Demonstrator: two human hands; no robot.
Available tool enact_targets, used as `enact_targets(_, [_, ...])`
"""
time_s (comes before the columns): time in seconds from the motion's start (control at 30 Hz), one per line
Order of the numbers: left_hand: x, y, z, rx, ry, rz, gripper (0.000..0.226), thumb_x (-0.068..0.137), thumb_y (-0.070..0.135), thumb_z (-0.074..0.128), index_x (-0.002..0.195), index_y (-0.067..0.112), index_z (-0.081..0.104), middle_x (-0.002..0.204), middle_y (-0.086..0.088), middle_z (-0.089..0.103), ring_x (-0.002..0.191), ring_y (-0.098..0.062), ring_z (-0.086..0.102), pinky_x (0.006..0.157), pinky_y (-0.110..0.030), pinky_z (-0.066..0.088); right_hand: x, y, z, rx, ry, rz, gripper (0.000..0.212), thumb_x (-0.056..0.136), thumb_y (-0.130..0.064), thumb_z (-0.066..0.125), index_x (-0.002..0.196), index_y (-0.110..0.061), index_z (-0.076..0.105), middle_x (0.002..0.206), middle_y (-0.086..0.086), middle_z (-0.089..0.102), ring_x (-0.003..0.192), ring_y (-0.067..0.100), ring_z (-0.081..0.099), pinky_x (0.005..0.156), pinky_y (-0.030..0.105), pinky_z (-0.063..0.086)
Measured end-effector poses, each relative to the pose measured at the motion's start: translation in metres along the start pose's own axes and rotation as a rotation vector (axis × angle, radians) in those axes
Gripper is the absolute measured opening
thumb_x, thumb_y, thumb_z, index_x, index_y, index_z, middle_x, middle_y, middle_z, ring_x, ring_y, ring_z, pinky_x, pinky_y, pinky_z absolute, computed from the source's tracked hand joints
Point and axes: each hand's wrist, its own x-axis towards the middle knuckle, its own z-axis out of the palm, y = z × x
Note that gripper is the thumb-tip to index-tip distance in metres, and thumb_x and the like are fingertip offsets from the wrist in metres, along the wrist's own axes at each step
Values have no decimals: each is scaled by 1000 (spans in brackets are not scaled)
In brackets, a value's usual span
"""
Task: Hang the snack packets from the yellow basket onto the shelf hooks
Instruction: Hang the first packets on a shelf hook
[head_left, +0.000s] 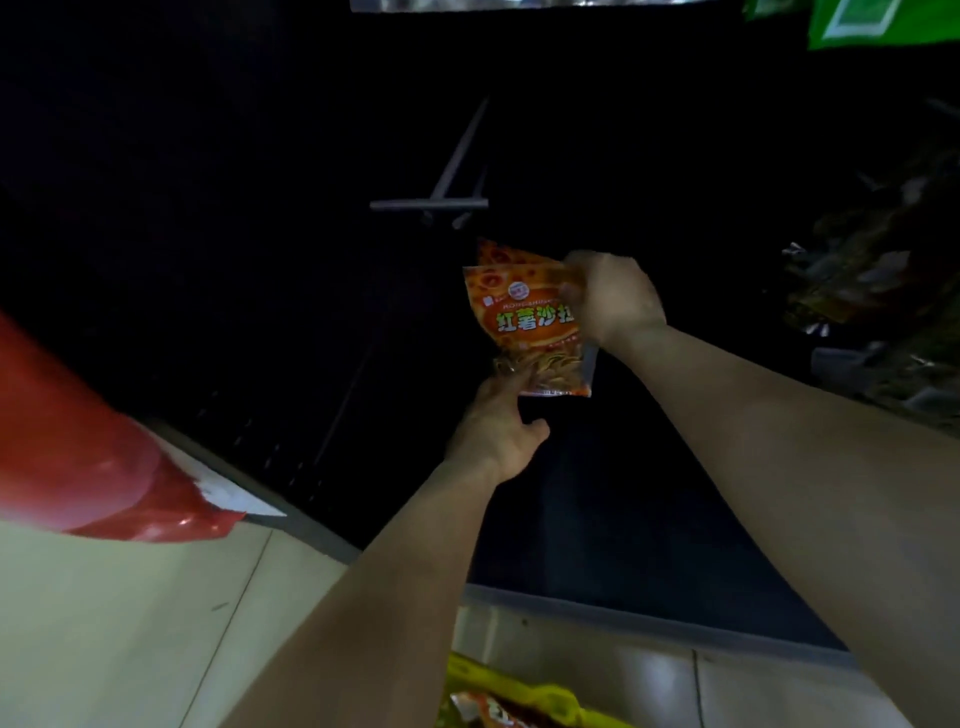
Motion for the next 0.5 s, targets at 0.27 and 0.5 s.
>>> enact_targets(0.27, [27,-1,26,60,-48,-13,78,95,37,60,156,45,11,167,6,7,149,-24,23,117,-39,33,2,5,-2,26,77,-42,69,90,-19,68,150,-22,34,147,17,36,126,38,49,93,48,53])
enact_targets(0.5, [49,-6,34,138,-68,-3,83,95,36,61,157,43,6,166,9,1,150,-26,21,115,-44,35,-57,50,22,104,-303,167,57,98,-21,55,151,-26,36,148,12,40,127,29,50,98,36,49])
